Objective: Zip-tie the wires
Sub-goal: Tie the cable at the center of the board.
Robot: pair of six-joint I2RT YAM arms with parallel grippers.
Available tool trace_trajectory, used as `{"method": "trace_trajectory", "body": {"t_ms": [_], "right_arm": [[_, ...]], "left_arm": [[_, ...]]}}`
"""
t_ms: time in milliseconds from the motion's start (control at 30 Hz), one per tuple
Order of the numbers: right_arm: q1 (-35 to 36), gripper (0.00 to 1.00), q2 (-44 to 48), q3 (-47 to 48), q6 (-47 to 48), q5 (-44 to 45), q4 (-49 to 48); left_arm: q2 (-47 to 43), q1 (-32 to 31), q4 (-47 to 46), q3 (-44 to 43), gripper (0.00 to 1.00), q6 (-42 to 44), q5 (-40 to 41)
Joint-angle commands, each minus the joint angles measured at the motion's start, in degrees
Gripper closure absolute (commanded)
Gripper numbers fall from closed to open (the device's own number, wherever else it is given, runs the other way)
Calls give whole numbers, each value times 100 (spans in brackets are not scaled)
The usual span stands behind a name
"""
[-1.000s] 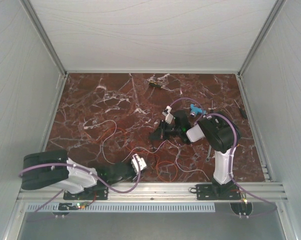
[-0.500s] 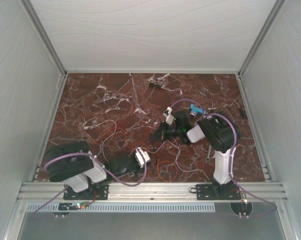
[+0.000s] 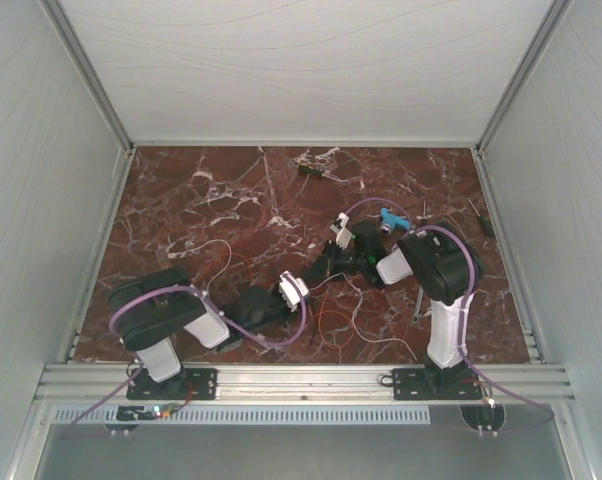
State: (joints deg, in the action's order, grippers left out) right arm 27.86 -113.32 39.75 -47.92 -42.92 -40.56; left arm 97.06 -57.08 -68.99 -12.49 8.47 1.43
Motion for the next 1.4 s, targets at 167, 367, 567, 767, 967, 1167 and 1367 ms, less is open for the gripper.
{"method": "trace_trajectory", "body": {"t_ms": [167,367,567,767,967,1167,1367], "right_arm": [[-90,100,84,-136,-407,-66,-296],[-147,100,22,-185,-1001,-46,-511],[-141,100,8,-220,-1196,61,-571],[-112,100,4,-300,-1367,102,-677],[-86,100,-4,-317,-1288,114,-594],[-87,100,-58,-354,-1301,76,-646],[-87,100,-67,-345,-1300,45,-664]], "left_arm": [[355,152,-90,-373,71,58,-434],[-250,32,256,99,59,38,-710],[-550,4,19,659,55,-61,-841],[-327,-523,-755,1046,53,51,-836],[426,-918,-2095,1144,49,127,-642],[1055,-1094,-2540,876,50,547,-602],[1196,-1095,-2578,688,58,834,-565]]}}
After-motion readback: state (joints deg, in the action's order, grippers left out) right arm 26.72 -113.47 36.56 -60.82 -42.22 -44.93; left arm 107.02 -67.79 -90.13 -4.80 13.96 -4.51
